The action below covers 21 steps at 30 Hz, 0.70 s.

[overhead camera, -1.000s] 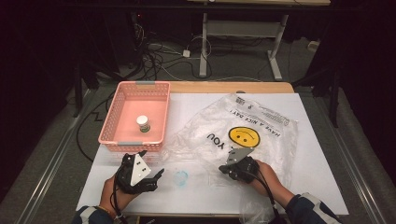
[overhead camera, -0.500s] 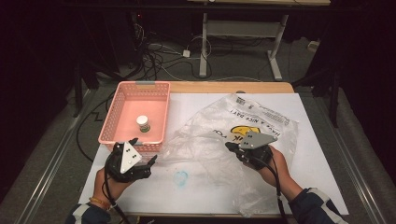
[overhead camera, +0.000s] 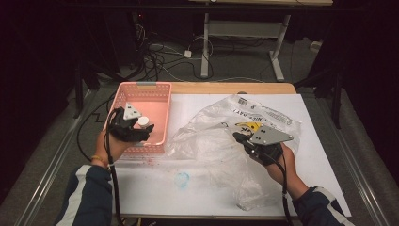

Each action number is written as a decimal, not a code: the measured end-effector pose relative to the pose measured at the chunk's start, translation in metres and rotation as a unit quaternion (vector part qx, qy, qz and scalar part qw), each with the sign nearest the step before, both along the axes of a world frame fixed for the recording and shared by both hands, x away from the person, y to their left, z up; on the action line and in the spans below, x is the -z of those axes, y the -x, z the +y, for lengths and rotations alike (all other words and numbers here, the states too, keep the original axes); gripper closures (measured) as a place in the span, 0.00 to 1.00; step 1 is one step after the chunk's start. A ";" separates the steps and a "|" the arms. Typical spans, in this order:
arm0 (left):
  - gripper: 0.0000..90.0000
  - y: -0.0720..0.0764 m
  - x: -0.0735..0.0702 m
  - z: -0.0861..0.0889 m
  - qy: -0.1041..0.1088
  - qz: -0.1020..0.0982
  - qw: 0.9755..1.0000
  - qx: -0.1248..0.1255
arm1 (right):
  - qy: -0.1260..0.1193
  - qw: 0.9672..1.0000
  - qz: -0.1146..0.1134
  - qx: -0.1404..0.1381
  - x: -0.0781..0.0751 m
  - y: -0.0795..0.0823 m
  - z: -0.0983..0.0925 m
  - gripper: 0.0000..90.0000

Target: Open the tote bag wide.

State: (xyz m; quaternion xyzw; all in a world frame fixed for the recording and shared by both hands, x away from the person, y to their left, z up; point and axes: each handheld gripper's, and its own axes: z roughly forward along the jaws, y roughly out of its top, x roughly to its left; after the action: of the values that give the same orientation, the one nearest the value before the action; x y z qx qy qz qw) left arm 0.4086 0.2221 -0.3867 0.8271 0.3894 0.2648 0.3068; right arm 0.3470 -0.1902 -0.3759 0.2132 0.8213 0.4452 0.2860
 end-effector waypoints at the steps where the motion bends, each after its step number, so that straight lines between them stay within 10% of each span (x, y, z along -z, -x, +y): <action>1: 0.24 -0.013 0.002 0.003 -0.002 0.027 1.000 -0.004 | 0.000 1.000 -0.002 -0.001 0.000 -0.001 -0.001 1.00; 10: 0.27 -0.066 0.019 0.000 -0.062 0.119 0.991 -0.029 | 0.003 1.000 0.000 -0.007 0.000 -0.001 -0.001 1.00; 14: 0.41 -0.078 0.030 -0.001 -0.087 0.164 0.982 -0.019 | 0.004 1.000 -0.003 -0.009 0.000 0.000 -0.002 1.00; 21: 0.51 -0.083 0.036 -0.001 -0.111 0.175 0.978 -0.010 | 0.002 1.000 0.000 -0.012 0.001 -0.001 -0.005 1.00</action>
State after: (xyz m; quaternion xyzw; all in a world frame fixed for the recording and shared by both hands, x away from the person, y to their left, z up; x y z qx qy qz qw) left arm 0.4921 0.2210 -0.4223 0.8855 0.4138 0.1606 0.1372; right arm 0.3482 -0.1955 -0.3764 0.2027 0.8245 0.4473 0.2813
